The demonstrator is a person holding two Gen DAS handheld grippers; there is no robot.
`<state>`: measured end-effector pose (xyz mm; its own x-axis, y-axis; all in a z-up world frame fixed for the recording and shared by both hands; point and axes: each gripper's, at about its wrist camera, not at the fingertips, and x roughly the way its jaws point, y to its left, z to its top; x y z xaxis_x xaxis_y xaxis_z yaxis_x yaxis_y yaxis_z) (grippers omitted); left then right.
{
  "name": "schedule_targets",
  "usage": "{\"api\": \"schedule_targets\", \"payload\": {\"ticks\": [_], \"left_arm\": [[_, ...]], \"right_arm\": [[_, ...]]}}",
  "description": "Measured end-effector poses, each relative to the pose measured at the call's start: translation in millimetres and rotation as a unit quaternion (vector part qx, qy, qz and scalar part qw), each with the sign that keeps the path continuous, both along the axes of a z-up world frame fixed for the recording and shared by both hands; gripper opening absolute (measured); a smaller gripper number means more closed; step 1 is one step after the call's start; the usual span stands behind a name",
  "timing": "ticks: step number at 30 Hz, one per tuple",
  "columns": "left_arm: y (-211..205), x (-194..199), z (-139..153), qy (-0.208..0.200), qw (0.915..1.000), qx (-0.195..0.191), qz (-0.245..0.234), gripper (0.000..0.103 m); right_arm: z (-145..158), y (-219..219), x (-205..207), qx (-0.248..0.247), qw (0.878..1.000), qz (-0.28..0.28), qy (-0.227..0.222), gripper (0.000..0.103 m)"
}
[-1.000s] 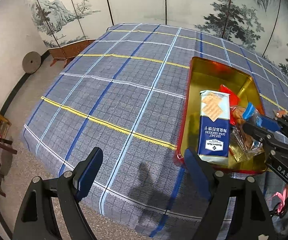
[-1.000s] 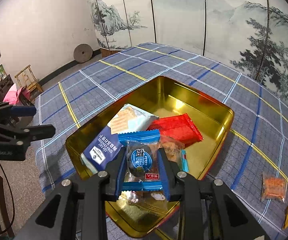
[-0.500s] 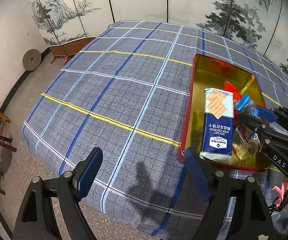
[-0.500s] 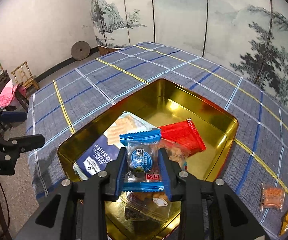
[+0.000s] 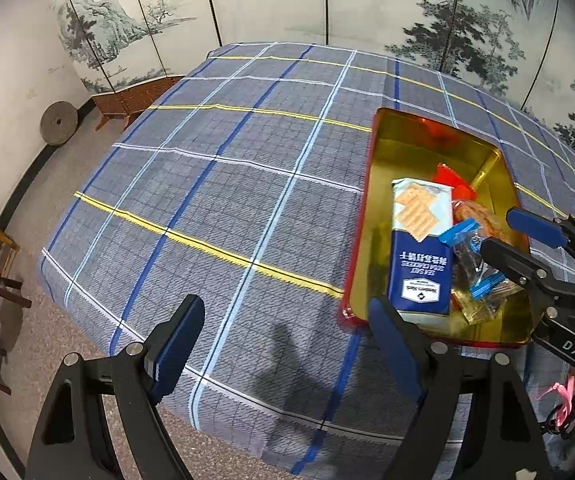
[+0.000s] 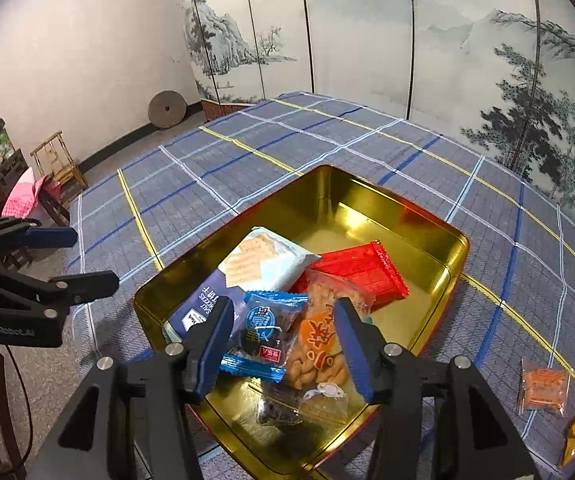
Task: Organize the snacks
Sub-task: 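Carry the blue candy with the right tool into the tin and release, then grasp the orange snack pack with the right tool while the left tool grasps the sausage bag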
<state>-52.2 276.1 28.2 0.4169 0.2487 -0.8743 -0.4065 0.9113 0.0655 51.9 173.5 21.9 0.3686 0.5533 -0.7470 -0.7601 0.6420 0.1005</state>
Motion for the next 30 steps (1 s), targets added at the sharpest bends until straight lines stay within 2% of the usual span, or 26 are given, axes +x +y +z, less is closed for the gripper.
{"api": "schedule_targets", "payload": {"ticks": [5, 11, 23, 30], "left_arm": [[-9, 6, 1, -0.001, 0.9999, 0.000, -0.012, 0.082], [-24, 17, 6, -0.005, 0.9995, 0.002, -0.030, 0.082], [-71, 44, 15, -0.007, 0.9965, 0.004, -0.083, 0.082], [-108, 62, 17, -0.002, 0.9926, 0.007, -0.121, 0.082]], "right_arm": [[9, -22, 1, 0.023, 1.000, -0.019, -0.004, 0.054], [11, -65, 11, 0.017, 0.998, -0.060, -0.020, 0.054], [-3, -222, 52, -0.027, 0.980, -0.196, -0.022, 0.054], [-7, -293, 68, -0.041, 0.973, -0.226, -0.023, 0.054]]}}
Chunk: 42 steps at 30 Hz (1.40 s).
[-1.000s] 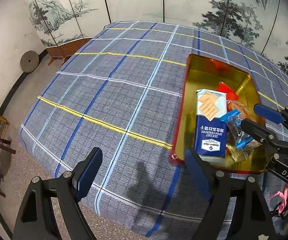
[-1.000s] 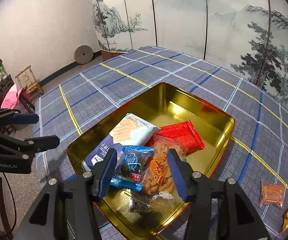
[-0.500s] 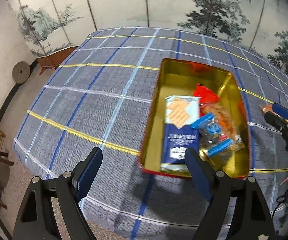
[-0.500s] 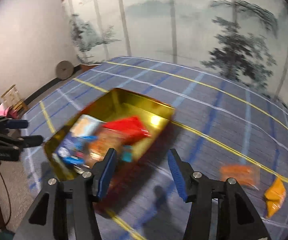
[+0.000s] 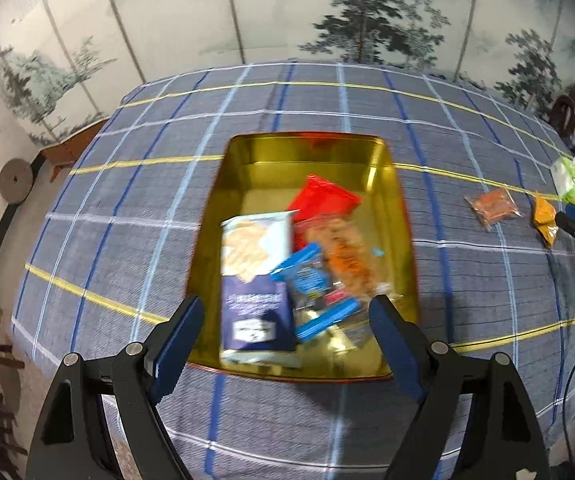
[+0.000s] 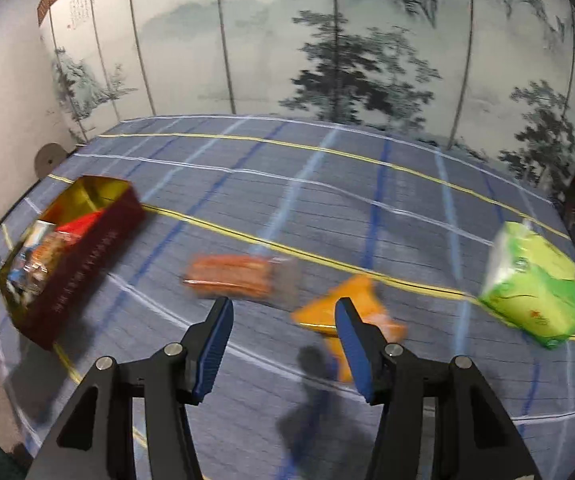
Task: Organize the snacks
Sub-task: 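Grasp the orange snack pack with the right tool while the left tool grasps the sausage bag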
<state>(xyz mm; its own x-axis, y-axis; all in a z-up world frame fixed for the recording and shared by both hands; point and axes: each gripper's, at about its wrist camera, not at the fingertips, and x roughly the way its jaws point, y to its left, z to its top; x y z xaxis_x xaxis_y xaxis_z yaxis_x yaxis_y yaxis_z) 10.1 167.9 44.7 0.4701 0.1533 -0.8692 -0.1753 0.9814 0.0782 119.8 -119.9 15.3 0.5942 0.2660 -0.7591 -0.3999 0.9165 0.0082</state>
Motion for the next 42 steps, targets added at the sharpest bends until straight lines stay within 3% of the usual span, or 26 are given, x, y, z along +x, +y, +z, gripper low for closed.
{"api": "schedule_targets", "payload": {"ticks": [11, 15, 20, 24, 28, 34, 42], "left_arm": [[-75, 46, -1, 0.010, 0.9962, 0.015, -0.085, 0.082], [-101, 70, -7, 0.017, 0.9931, 0.015, -0.115, 0.082], [-124, 95, -18, 0.027, 0.9891, 0.020, -0.143, 0.082], [-138, 111, -29, 0.028, 0.9857, 0.016, -0.165, 0.082], [-155, 125, -43, 0.025, 0.9783, 0.025, -0.204, 0.082], [-183, 135, -57, -0.005, 0.9630, 0.061, -0.262, 0.082], [-201, 147, -65, -0.013, 0.9522, 0.053, -0.301, 0.082]], "right_arm": [[-33, -21, 29, -0.047, 0.996, 0.067, 0.034, 0.055], [-44, -21, 40, -0.058, 0.994, 0.082, 0.037, 0.060], [-53, -19, 53, -0.038, 0.994, 0.091, 0.042, 0.060], [-57, -21, 56, -0.012, 0.996, 0.072, 0.045, 0.059], [-57, -27, 53, 0.017, 0.998, 0.043, 0.050, 0.043], [-56, -34, 40, 0.004, 0.999, -0.013, 0.041, 0.042], [-58, -63, 21, -0.008, 0.997, -0.067, 0.032, 0.041]]}}
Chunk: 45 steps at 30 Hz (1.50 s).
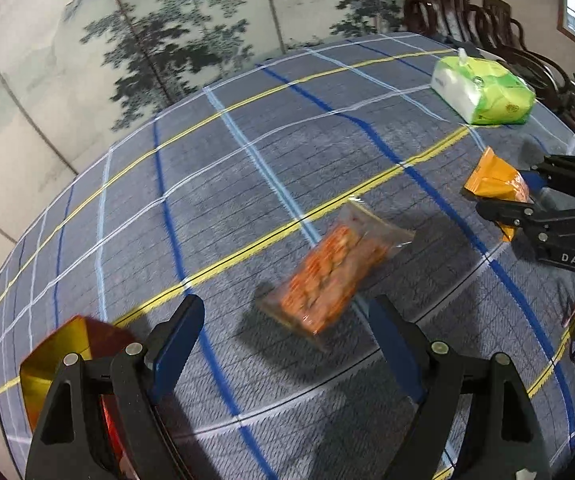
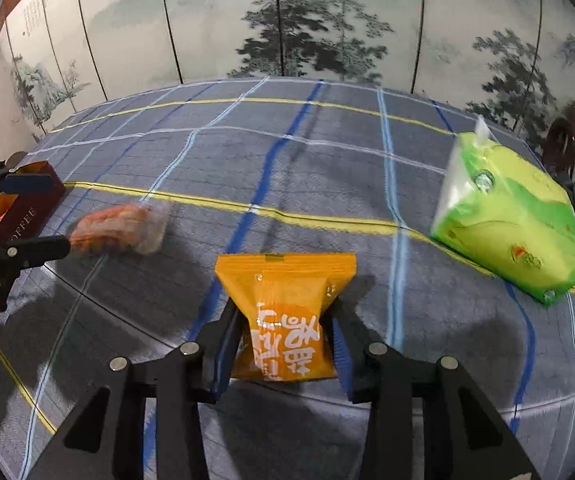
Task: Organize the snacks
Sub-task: 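Grasp the orange snack pack with the right tool while the left tool grasps the sausage bag, then carry the clear sausage bag with the left tool into the tin and release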
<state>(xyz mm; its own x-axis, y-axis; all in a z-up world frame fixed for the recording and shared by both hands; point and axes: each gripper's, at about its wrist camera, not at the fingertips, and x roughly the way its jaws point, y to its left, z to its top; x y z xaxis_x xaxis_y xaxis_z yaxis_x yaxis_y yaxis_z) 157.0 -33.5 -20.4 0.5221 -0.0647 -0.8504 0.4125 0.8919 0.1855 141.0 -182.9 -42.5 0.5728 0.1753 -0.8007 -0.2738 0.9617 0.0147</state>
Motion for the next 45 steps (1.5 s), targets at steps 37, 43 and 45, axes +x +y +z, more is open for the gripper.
{"api": "schedule_targets", "payload": {"ticks": [37, 43, 45], "left_arm": [[-25, 28, -25, 0.098, 0.9935, -0.056, -0.014, 0.035], [-21, 3, -23, 0.111, 0.9924, -0.048, 0.019, 0.034], [-20, -5, -23, 0.113, 0.9922, -0.047, 0.026, 0.034]], "right_arm": [[-1, 2, -4, 0.000, 1.000, -0.007, -0.014, 0.044], [0, 6, -5, -0.013, 1.000, -0.006, -0.016, 0.044], [0, 7, -6, -0.013, 1.000, -0.006, -0.016, 0.044]]}}
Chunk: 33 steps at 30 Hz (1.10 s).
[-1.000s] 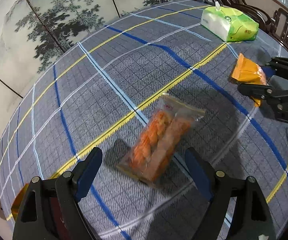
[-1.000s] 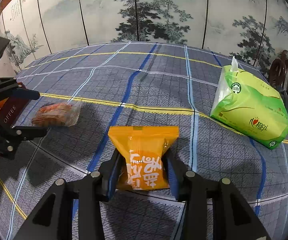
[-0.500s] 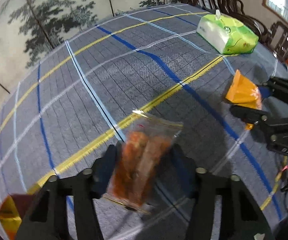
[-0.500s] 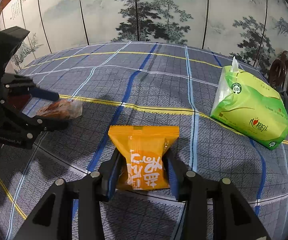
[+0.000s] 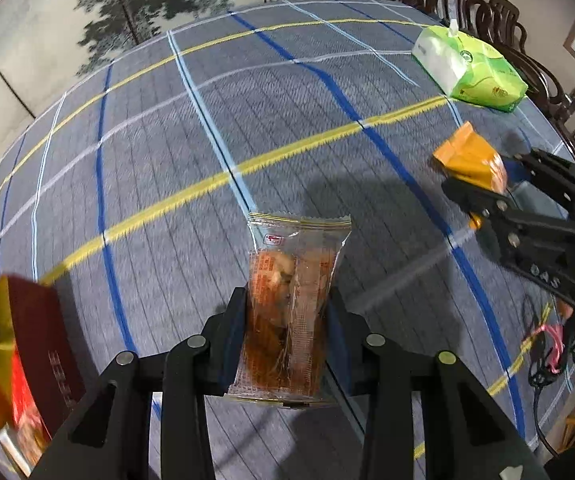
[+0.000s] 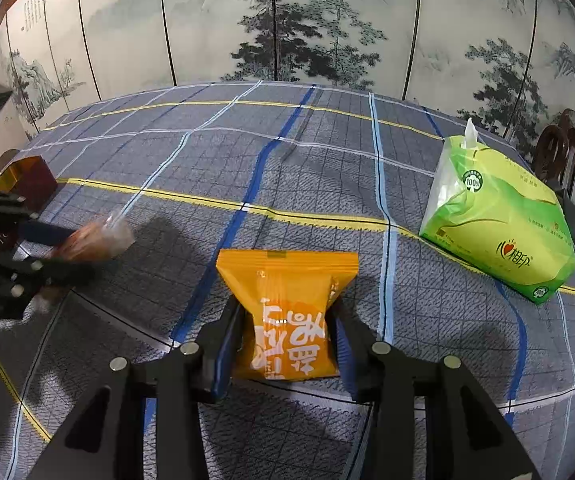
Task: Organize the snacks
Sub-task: 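Carry the clear sausage bag with the left tool into the tin and release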
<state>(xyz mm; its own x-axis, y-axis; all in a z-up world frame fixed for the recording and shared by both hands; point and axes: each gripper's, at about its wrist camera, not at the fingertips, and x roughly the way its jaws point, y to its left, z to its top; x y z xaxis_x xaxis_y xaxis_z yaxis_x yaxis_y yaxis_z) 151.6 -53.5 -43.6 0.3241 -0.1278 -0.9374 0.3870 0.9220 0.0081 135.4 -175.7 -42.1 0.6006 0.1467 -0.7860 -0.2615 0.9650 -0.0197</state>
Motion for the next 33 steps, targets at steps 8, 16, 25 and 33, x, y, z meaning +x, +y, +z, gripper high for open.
{"api": "schedule_targets", "payload": {"ticks": [8, 16, 25, 33], "left_arm": [[1, -27, 5, -0.012, 0.9993, 0.015, 0.032, 0.034], [8, -53, 26, -0.033, 0.9969, 0.016, 0.069, 0.034], [43, -82, 56, -0.059, 0.9887, -0.009, 0.137, 0.034], [84, -93, 87, -0.084, 0.9791, -0.022, 0.184, 0.034]], "right_arm": [[0, 1, -1, -0.002, 1.000, 0.000, 0.000, 0.044], [0, 0, -1, -0.002, 1.000, 0.000, 0.000, 0.044], [0, 0, -1, -0.002, 1.000, 0.000, 0.000, 0.044], [-1, 1, -1, -0.006, 1.000, 0.000, -0.001, 0.044]]}}
